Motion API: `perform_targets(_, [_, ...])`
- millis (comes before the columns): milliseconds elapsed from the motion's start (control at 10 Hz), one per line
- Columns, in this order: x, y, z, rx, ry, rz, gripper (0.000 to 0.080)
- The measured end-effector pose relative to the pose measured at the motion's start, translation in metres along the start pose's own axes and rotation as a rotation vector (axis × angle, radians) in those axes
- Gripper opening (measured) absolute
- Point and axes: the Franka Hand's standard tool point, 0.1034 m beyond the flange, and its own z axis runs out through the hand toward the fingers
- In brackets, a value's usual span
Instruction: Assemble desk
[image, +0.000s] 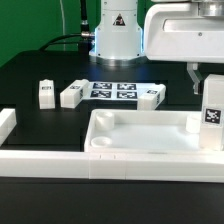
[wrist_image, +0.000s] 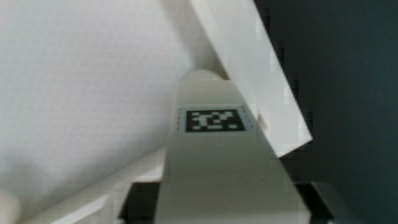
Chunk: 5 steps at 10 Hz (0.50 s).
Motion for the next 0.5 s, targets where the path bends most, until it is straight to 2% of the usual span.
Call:
perform_targets(100, [-0.0003, 0.0001, 0.0, -0.001, -0.001, -0.031, 0.0306])
perform_targets(200, [-0.0005, 0.0, -0.0006, -0.002, -0.002, -0.095, 0.0481])
perform_targets(300, [-0.001, -0.001, -0.0011, -0.001, -0.001, -0.122, 0.0612])
perform_targets(500, [-0.0012, -0.0015, -0.0016, -0.002, 0.001, -0.291, 0.0638])
